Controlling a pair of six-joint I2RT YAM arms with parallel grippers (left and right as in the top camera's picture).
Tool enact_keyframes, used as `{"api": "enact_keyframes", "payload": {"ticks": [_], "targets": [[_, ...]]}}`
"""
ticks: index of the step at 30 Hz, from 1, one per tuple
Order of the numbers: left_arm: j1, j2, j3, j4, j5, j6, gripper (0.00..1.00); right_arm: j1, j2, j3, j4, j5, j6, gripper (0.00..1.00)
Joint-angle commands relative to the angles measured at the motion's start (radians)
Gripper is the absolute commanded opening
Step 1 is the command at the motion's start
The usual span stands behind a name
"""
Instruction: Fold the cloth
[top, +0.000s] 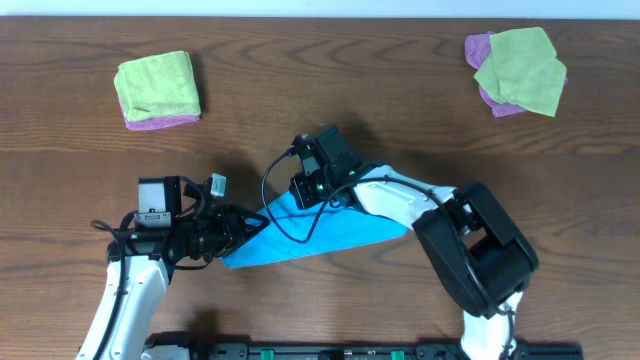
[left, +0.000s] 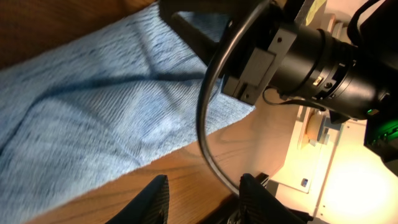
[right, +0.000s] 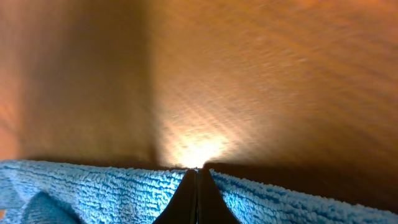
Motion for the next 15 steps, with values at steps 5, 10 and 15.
{"api": "enact_keyframes", "payload": {"ticks": [5, 10, 15], "targets": [[0.003, -0.006, 0.018, 0.002, 0.007, 0.008, 0.38, -0.130, 0.041, -0.026, -0.055, 0.367, -0.042, 0.01], [0.003, -0.006, 0.018, 0.007, 0.007, 0.008, 0.38, -0.218, 0.041, -0.026, -0.048, 0.422, -0.046, 0.01], [0.003, -0.006, 0.018, 0.044, 0.003, -0.005, 0.47, -0.276, 0.037, -0.017, -0.061, 0.277, -0.051, 0.01]]}}
